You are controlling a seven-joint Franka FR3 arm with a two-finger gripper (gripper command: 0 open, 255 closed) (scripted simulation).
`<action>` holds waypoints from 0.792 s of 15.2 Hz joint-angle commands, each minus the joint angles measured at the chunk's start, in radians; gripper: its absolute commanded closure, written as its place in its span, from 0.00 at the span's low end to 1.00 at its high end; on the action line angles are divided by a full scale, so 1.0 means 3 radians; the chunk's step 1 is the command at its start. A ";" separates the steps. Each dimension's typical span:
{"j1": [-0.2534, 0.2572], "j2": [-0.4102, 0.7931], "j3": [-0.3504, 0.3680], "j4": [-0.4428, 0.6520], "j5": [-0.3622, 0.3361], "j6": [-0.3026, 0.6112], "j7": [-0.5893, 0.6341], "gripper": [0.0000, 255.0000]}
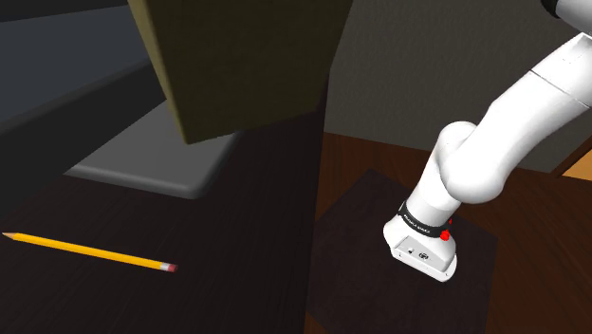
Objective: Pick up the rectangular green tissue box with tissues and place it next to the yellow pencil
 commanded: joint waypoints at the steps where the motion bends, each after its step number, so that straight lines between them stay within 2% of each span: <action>1: 0.0021 -0.0097 -0.0058 -0.0187 0.0067 0.0103 -0.0053 1.00; 12: 0.0134 -0.0455 -0.0199 -0.1011 0.0287 0.0592 -0.0237 1.00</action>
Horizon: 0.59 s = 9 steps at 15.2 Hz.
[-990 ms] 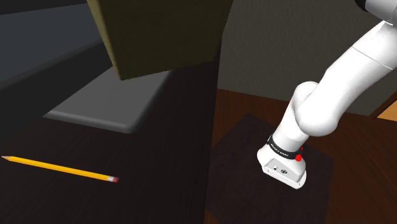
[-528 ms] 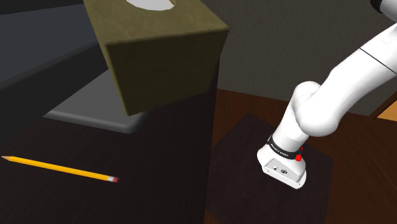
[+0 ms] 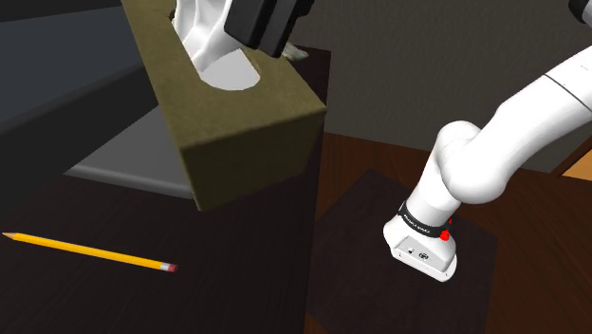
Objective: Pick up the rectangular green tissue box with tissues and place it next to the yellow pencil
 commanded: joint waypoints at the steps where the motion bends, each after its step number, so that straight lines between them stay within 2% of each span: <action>1: 0.0021 -0.0056 -0.0014 -0.0138 0.0034 0.0087 -0.0028 1.00; 9: 0.0091 -0.0218 -0.0029 -0.0631 0.0142 0.0423 -0.0118 1.00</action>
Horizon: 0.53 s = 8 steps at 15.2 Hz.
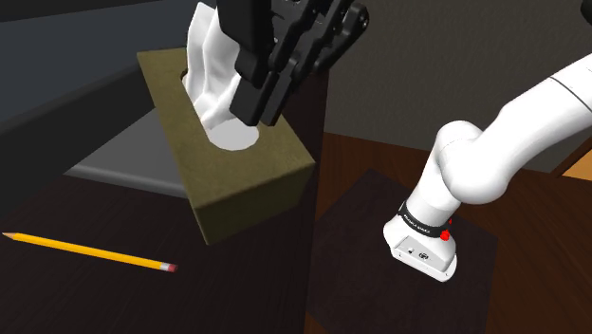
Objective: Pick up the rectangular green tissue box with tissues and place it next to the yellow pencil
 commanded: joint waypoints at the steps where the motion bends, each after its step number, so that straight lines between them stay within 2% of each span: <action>1: 0.0017 -0.0035 0.0001 -0.0116 0.0025 0.0083 -0.0020 1.00; 8: 0.0069 -0.0125 0.0026 -0.0494 0.0107 0.0374 -0.0081 1.00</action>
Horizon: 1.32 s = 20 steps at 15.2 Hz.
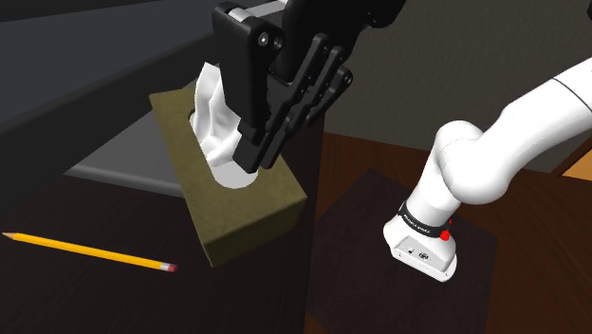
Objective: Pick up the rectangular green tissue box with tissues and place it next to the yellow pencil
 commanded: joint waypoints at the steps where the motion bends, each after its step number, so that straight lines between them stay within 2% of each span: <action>1: 0.0017 -0.0025 0.0013 -0.0120 0.0026 0.0098 -0.0017 1.00; 9: 0.0018 -0.0024 0.0013 -0.0120 0.0026 0.0098 -0.0017 1.00; 10: 0.0018 -0.0024 0.0012 -0.0119 0.0025 0.0097 -0.0017 0.00; 15: 0.0018 -0.0024 0.0013 -0.0120 0.0025 0.0098 -0.0017 0.00; 19: 0.0044 -0.0123 -0.0160 0.0180 0.0011 -0.0319 -0.0017 0.00; 20: 0.0044 -0.0123 -0.0160 0.0180 0.0010 -0.0319 -0.0017 0.00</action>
